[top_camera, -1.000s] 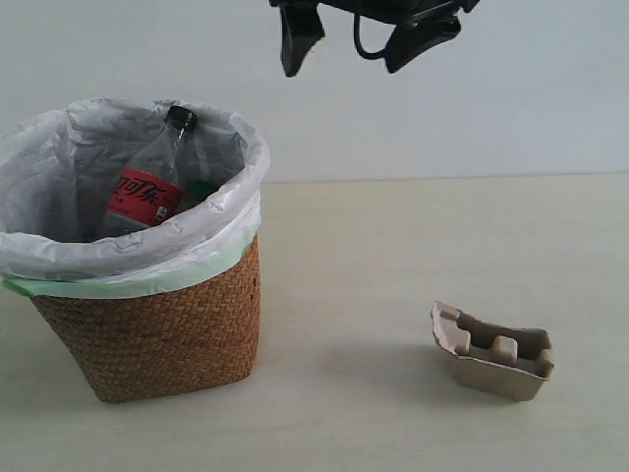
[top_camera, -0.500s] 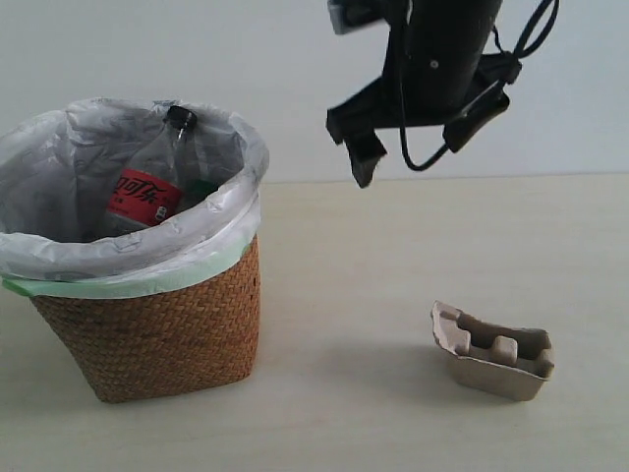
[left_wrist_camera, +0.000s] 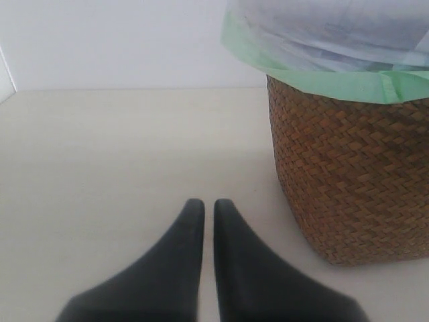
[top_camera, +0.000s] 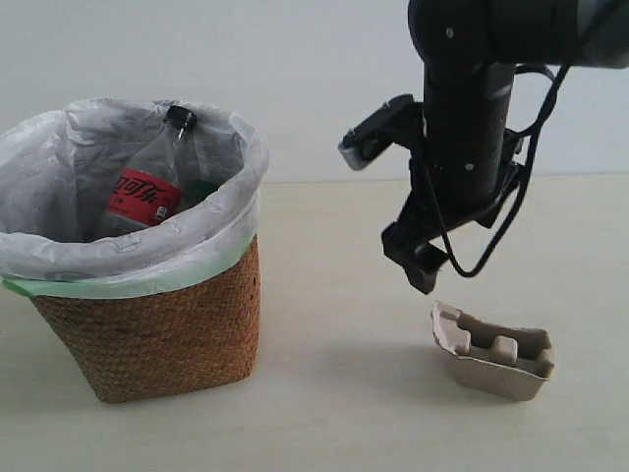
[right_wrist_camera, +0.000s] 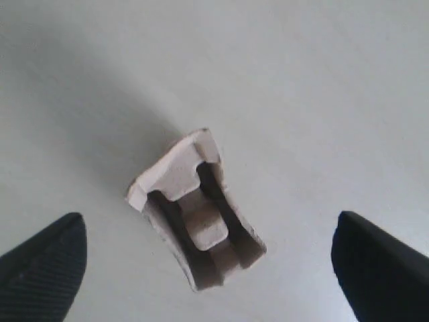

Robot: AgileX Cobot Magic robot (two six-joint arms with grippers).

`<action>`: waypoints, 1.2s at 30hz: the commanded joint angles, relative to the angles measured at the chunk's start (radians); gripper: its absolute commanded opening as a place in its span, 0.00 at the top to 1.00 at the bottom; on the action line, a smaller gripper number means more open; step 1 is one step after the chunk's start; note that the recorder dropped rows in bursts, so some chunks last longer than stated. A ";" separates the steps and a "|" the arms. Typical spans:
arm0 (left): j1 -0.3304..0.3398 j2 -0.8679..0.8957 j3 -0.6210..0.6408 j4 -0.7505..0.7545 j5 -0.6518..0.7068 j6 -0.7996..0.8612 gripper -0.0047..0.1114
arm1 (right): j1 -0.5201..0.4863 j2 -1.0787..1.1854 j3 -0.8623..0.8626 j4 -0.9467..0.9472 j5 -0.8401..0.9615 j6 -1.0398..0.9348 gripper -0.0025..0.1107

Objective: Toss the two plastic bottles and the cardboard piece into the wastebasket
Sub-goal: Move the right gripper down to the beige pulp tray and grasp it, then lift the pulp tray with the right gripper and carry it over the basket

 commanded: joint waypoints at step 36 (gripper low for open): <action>-0.005 -0.002 0.003 -0.007 -0.008 0.000 0.92 | -0.005 0.138 0.374 -0.284 -0.325 -0.004 0.21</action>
